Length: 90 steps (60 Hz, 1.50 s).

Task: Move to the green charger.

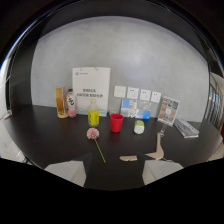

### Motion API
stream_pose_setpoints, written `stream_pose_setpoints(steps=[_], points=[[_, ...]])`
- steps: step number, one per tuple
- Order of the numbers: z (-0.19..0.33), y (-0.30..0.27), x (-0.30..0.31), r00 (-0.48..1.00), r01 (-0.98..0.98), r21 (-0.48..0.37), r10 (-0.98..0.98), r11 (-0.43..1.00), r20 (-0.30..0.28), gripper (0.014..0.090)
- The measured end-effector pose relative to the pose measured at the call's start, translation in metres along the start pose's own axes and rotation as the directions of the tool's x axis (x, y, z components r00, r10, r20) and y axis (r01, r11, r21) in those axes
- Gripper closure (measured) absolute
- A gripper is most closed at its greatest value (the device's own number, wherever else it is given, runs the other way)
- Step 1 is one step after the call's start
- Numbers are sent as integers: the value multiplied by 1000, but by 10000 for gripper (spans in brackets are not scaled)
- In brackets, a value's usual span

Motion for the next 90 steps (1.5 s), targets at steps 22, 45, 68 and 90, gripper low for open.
stream_pose_setpoints(steps=[22,45,68,90], points=[[-25,45,-3,999,2,-51,-4,999,-37,191],[37,51,92,989,-31,-92,17,995,-145,195],[187,22,157,997,6,-140,-17,990,-80,195],[255,26,162,1000,4,-199,-7,980,-11,191]])
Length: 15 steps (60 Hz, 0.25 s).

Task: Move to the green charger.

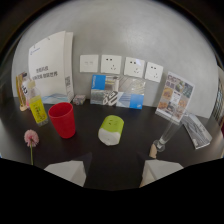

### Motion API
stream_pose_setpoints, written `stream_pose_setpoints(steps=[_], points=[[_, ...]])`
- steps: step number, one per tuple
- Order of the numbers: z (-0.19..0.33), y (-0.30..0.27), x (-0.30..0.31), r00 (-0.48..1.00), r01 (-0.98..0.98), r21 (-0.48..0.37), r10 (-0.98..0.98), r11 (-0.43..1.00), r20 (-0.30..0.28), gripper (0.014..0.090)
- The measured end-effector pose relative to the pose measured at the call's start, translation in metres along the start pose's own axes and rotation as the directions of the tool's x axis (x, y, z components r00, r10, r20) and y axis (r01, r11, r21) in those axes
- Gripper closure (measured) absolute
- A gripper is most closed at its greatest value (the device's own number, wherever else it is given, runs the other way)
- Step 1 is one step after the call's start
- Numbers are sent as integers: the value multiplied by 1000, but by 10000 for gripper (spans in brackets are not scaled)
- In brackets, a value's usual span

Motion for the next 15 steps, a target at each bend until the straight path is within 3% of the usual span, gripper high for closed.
stream_pose_setpoints(steps=[15], points=[[8,-2,-2,1000,7,-5,-7,1000,5,190]])
